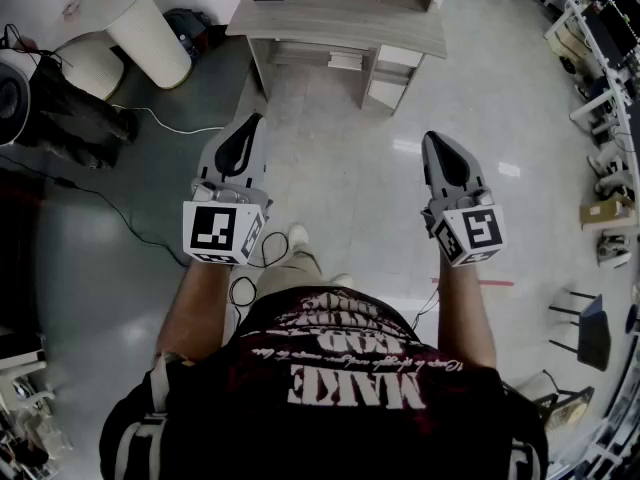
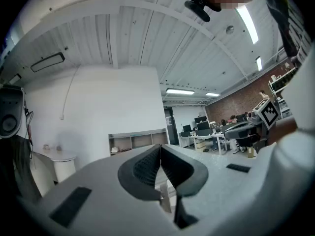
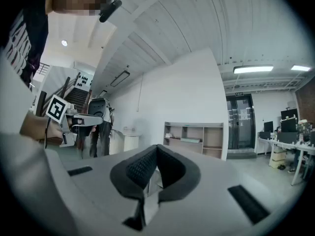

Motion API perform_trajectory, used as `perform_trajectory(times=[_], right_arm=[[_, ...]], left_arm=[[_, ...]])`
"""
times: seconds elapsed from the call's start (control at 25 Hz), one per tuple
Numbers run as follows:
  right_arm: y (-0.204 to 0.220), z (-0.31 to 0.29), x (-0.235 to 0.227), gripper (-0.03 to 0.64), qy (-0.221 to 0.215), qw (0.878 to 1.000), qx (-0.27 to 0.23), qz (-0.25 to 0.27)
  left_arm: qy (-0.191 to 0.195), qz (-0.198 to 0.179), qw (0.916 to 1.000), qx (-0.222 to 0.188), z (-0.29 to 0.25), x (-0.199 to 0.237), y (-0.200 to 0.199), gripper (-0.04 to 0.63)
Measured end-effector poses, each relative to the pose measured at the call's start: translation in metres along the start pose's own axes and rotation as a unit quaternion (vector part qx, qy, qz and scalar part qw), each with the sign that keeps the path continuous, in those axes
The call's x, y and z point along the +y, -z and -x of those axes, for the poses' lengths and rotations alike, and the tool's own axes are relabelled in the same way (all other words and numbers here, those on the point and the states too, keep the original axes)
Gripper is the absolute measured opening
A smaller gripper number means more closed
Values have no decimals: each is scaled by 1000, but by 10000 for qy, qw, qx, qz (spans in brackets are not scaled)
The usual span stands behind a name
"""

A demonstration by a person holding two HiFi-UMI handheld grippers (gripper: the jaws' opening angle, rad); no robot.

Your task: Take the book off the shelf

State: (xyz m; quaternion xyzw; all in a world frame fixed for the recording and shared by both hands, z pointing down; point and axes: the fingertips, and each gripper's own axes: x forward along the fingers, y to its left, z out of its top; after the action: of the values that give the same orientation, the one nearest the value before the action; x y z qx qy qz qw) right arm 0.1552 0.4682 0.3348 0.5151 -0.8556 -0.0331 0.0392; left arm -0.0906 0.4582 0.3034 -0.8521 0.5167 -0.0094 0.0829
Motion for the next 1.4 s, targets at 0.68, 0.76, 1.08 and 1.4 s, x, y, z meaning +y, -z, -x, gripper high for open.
perform_trajectory(times=[0.68,0.76,1.08,1.4], right_arm=[[6,-71,-5,3,187,9990,47,-411],[6,-86,-7,3,207,9989,58,-416],[-8,-150,13,3,208,9992,95,-328],[-8,-174,17,3,96,9988,245,-401]], left_arm=[[127,-81,9999,82,-58,77,13,8],[150,-138,9998,51,-65,91,16,8],[90,118,9998,156,-90,172,37,8],[298,287,9991,4,-114,187,44,8]])
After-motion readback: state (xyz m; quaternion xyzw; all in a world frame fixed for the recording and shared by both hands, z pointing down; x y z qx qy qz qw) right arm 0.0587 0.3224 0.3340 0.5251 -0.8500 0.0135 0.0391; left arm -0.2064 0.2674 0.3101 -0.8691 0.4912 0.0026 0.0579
